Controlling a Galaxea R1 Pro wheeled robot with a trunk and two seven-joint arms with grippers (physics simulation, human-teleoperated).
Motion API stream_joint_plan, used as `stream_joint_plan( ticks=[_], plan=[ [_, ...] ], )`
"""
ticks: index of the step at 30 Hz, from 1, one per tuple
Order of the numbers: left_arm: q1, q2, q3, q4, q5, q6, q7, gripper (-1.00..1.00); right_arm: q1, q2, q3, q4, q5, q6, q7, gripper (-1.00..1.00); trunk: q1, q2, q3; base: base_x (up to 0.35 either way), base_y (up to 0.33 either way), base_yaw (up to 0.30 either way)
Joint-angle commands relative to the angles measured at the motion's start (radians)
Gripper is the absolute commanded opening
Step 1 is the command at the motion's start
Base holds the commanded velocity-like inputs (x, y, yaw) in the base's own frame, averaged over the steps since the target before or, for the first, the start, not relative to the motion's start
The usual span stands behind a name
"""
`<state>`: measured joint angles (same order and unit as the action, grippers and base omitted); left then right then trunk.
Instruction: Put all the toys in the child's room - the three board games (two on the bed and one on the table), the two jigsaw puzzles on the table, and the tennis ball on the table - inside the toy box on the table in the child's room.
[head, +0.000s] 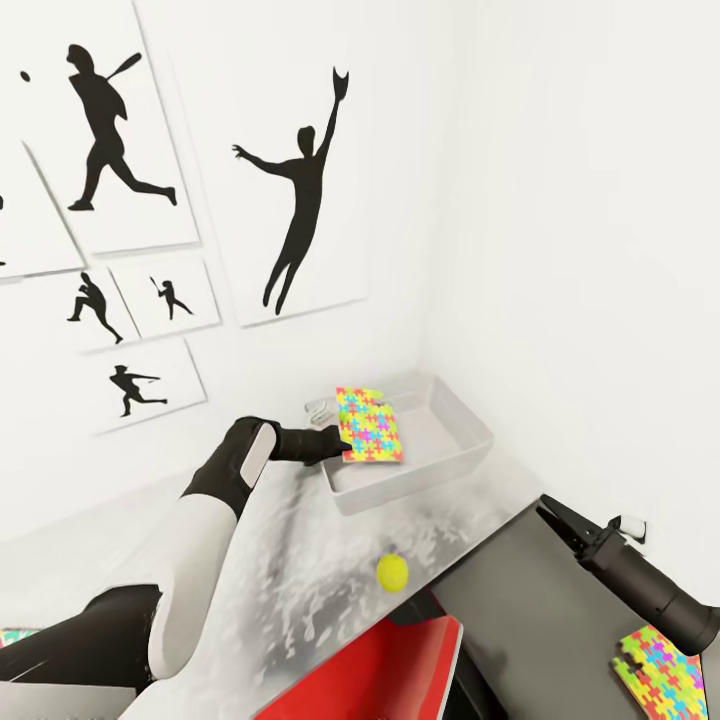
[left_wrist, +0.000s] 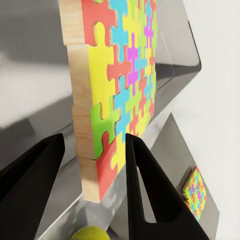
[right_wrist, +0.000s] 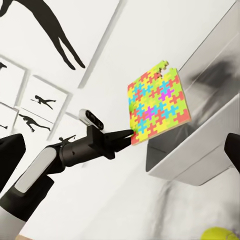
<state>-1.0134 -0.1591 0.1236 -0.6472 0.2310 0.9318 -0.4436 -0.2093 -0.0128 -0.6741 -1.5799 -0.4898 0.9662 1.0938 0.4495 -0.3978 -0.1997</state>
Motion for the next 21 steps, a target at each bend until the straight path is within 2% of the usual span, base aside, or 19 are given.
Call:
stream_joint_plan(
  ticks=[1, 7, 12, 14, 21],
  plan=[
    [-0.004, -0.002, 0.007, 0.0, -0.006, 0.006, -0.005, -1.0, -0.001, 0.0, -0.001, 0.0, 0.0, 0.003, 0.003, 1.0, 0.001, -0.002, -0.004, 0.0, 0.0, 0.0],
    [-0.009, -0.002, 0.007, 0.0, -0.006, -0.005, 0.002, -1.0, -0.001, 0.0, -0.001, 0.0, 0.0, 0.0, 0.003, 1.0, 0.001, -0.002, -0.014, 0.0, 0.0, 0.0],
    [-0.011, -0.013, 0.007, 0.0, -0.004, -0.012, 0.048, -1.0, -0.001, 0.0, -0.002, 0.0, 0.0, -0.002, 0.003, 1.0, 0.001, -0.002, -0.022, 0.0, 0.0, 0.0],
    [-0.011, -0.014, 0.007, 0.0, 0.005, -0.012, 0.067, -1.0, -0.001, -0.001, -0.002, 0.0, 0.0, -0.002, 0.003, 1.0, 0.001, -0.002, -0.025, 0.0, 0.0, 0.0],
    [-0.015, -0.015, 0.007, 0.0, 0.07, -0.013, 0.142, -1.0, -0.001, -0.001, -0.002, 0.0, 0.0, -0.004, 0.003, 1.0, 0.001, -0.002, -0.037, 0.0, 0.0, 0.0]
  ],
)
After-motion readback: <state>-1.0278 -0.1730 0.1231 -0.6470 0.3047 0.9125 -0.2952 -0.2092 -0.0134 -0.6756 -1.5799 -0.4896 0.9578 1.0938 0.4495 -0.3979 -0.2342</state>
